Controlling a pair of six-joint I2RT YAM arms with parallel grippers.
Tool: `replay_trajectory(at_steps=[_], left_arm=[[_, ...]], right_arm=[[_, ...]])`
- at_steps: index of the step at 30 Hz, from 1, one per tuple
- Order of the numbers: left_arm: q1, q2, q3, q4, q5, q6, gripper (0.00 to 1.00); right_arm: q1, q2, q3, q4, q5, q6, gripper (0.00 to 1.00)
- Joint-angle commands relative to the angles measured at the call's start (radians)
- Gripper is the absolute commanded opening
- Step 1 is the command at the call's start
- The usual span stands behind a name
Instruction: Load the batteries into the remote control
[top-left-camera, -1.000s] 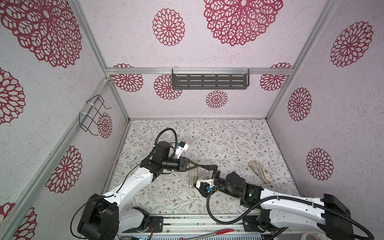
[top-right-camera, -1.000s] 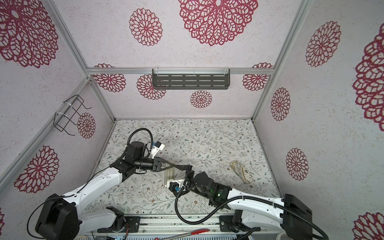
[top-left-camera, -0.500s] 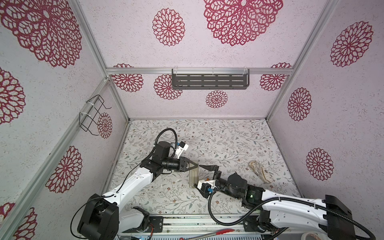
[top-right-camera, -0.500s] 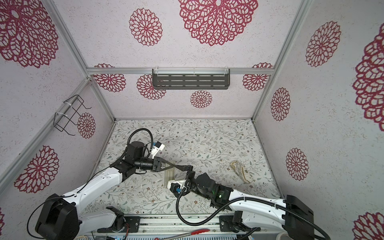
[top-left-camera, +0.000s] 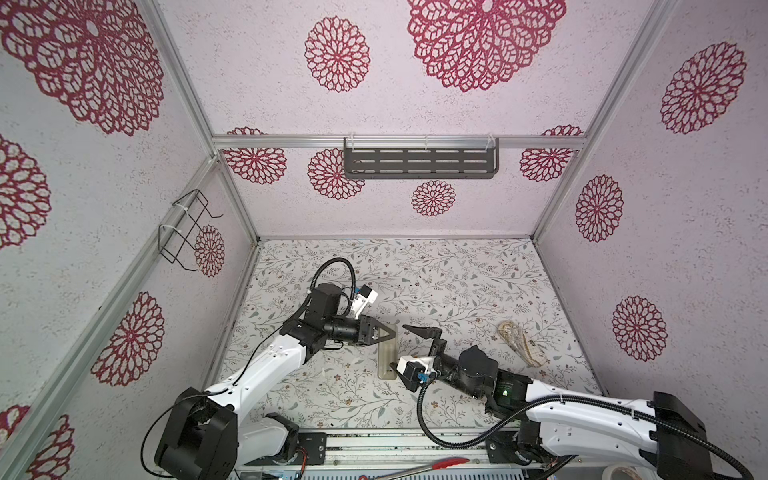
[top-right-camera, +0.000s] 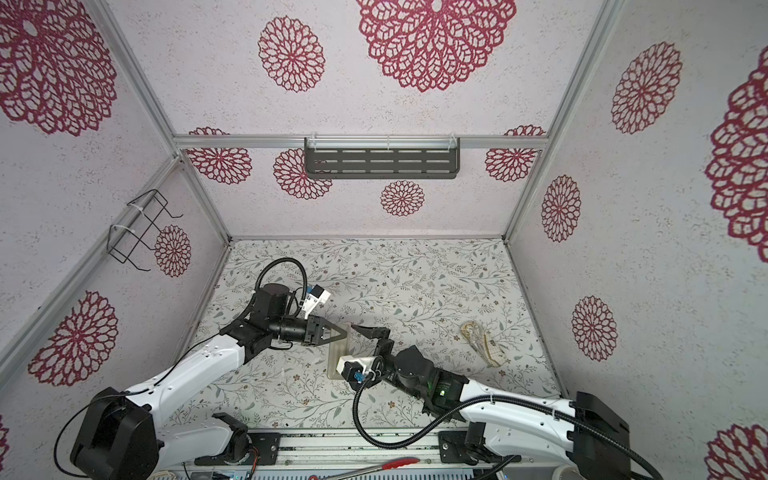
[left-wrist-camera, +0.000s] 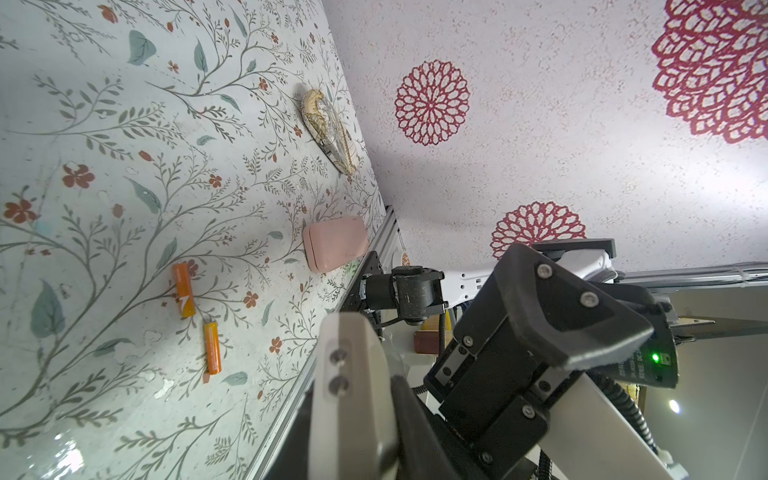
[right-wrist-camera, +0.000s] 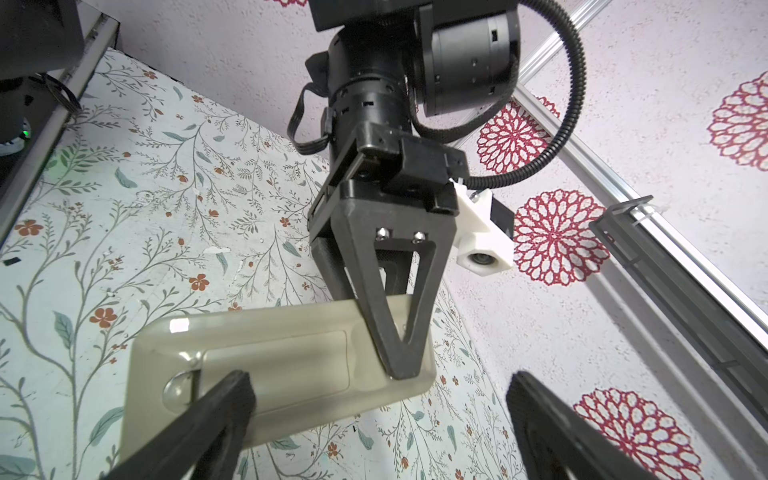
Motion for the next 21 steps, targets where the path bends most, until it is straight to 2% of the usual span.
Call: replay_trajectory(at_steps=[1, 6, 21], left_arm=[[0.006, -0.011, -0.004, 0.001, 0.019, 0.01, 0.0], [0.006, -0.01, -0.003, -0.007, 0.017, 0.016, 0.0], [0.006, -0.011, -0.003, -0.015, 0.011, 0.022, 0.0]], right_arm=[[0.007, -0.035, 0.028, -0.026, -0.028, 0.005, 0.99], [0.01, -0.025, 0.053, -0.092, -0.076, 0.034, 0.99], [0.011, 0.026, 0.072, -0.098, -0.111, 0.04, 0.99]])
